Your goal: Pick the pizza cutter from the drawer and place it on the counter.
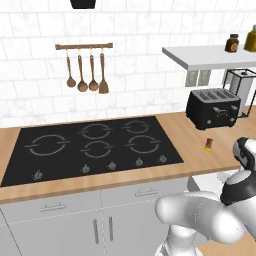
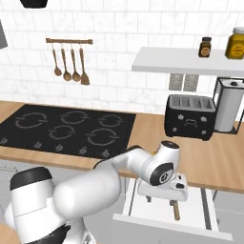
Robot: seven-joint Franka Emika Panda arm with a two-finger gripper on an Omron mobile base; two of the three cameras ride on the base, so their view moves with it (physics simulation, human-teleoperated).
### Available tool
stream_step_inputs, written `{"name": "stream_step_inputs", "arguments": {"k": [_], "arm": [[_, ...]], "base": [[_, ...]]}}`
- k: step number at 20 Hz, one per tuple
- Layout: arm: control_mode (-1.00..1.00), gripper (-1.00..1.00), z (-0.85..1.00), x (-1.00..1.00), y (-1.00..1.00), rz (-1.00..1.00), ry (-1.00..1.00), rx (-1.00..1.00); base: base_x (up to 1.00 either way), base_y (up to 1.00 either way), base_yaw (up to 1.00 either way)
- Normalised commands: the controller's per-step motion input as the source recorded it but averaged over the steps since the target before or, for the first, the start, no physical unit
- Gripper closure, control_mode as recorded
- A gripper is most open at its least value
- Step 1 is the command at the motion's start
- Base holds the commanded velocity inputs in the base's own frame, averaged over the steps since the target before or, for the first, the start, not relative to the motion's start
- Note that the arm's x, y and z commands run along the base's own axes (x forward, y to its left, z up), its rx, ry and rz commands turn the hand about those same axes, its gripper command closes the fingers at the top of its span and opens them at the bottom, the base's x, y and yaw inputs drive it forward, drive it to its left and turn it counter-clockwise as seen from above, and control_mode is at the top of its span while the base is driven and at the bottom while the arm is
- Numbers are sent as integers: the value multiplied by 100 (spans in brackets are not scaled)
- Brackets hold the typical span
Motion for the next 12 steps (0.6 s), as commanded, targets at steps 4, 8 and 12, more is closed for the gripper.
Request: {"name": "stream_step_inputs", "arguments": {"k": [4, 8, 12], "arm": [[-100, -100, -38, 0, -27, 0, 0, 0], [-100, -100, -20, 0, -3, 0, 0, 0], [-100, -100, -22, 0, 0, 0, 3, 0]], "base": [[0, 0, 0], [0, 0, 0], [0, 0, 0]]}}
